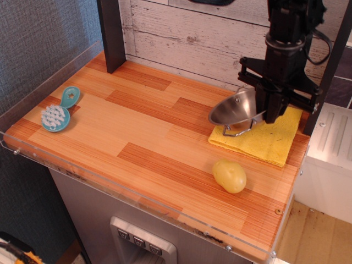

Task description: Put the colander on top of the towel

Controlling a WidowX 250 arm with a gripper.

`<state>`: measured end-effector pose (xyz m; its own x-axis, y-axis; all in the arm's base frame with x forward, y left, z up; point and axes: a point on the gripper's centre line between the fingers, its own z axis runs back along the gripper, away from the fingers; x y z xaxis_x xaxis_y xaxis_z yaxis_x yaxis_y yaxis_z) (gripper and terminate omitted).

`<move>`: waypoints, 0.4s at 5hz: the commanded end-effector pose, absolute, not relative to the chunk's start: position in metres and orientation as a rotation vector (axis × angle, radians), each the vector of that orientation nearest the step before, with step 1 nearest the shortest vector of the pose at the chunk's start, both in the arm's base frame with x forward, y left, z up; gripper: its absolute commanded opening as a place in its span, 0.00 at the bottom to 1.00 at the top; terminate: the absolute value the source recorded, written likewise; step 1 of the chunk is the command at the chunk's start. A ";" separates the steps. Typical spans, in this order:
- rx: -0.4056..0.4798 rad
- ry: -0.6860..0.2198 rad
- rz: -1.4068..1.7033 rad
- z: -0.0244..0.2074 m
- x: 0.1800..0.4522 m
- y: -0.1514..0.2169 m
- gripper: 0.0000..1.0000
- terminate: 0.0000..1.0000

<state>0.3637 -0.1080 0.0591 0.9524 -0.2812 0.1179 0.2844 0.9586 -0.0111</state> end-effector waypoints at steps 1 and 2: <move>-0.050 -0.151 -0.276 0.072 0.362 -0.116 1.00 0.00; -0.081 -0.190 -0.253 0.092 0.357 -0.110 1.00 0.00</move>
